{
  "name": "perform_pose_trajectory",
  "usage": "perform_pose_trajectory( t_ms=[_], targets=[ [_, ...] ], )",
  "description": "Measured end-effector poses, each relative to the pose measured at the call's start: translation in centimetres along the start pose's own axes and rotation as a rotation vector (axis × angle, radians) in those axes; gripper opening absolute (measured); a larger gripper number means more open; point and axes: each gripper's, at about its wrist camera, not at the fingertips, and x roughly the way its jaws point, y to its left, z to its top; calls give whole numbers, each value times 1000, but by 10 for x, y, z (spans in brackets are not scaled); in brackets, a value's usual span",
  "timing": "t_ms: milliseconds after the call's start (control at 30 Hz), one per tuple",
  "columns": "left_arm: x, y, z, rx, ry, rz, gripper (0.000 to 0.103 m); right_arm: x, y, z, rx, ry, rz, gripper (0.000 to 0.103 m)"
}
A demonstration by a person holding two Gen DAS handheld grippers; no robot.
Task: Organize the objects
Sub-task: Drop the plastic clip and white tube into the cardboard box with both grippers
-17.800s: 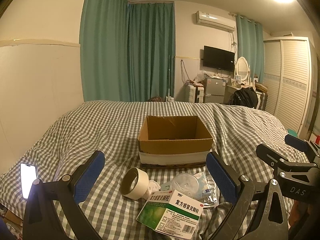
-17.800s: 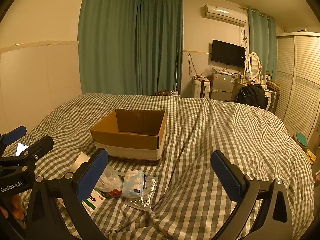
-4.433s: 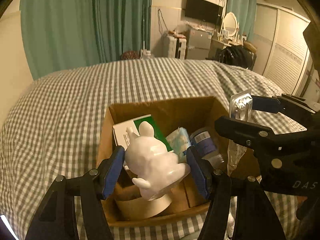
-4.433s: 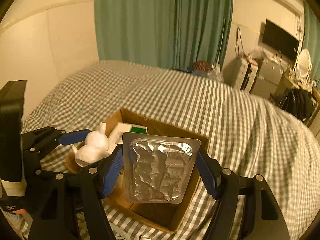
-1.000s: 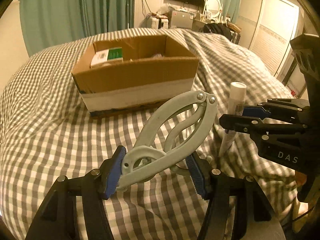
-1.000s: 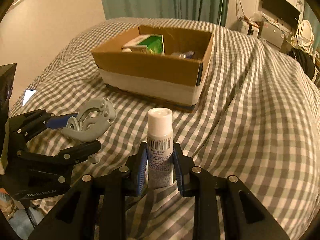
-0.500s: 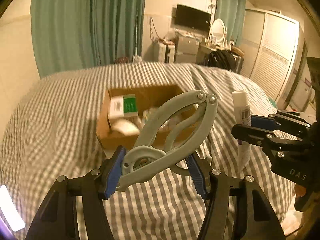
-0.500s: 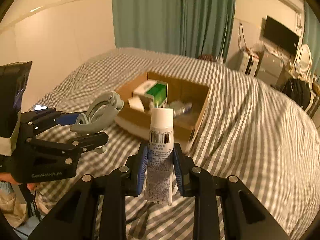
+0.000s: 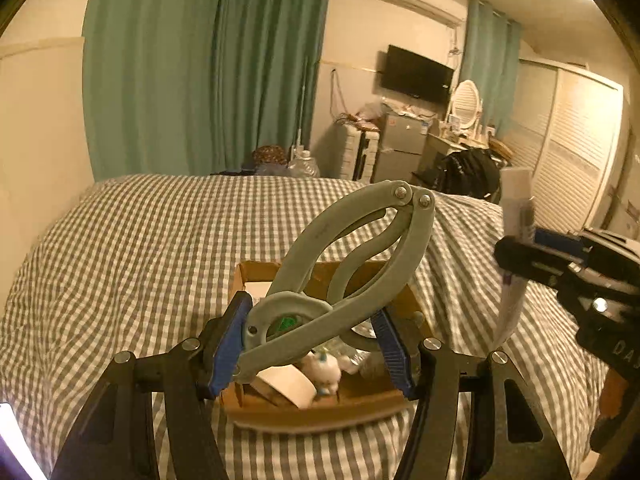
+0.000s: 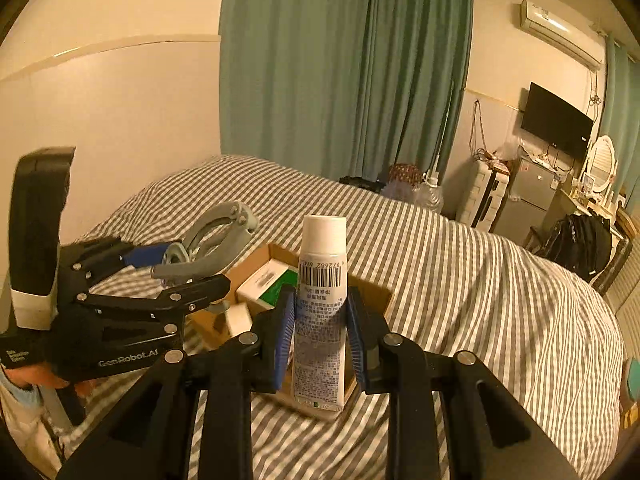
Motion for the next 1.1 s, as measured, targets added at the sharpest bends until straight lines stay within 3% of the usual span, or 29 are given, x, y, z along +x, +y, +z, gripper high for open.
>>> perform_pose_trajectory(
  t_ms=[300,467,633,767,867,900,933,1000,1100],
  targets=[
    [79,17,7,1,78,39,62,80,-16,22,16,64,-2,25],
    [118,16,1,76,115,93,63,146,-18,9,30,177,21,25],
    [148,10,-10,97,167,92,63,189,-20,-15,47,256,42,25],
    [161,4,-16,121,194,89,63,201,-26,-24,70,266,47,25],
    [169,-3,-15,121,205,90,66,205,-31,-26,81,269,43,25],
    [168,-4,-15,127,207,94,72,202,-32,-28,85,264,42,25],
    [169,-6,-17,139,210,107,78,202,-36,-26,92,257,43,28],
    [163,-9,-16,159,194,119,83,196,-36,-23,102,244,36,48],
    [149,-13,-12,153,174,95,85,178,-38,-17,116,202,26,52]
  ],
)
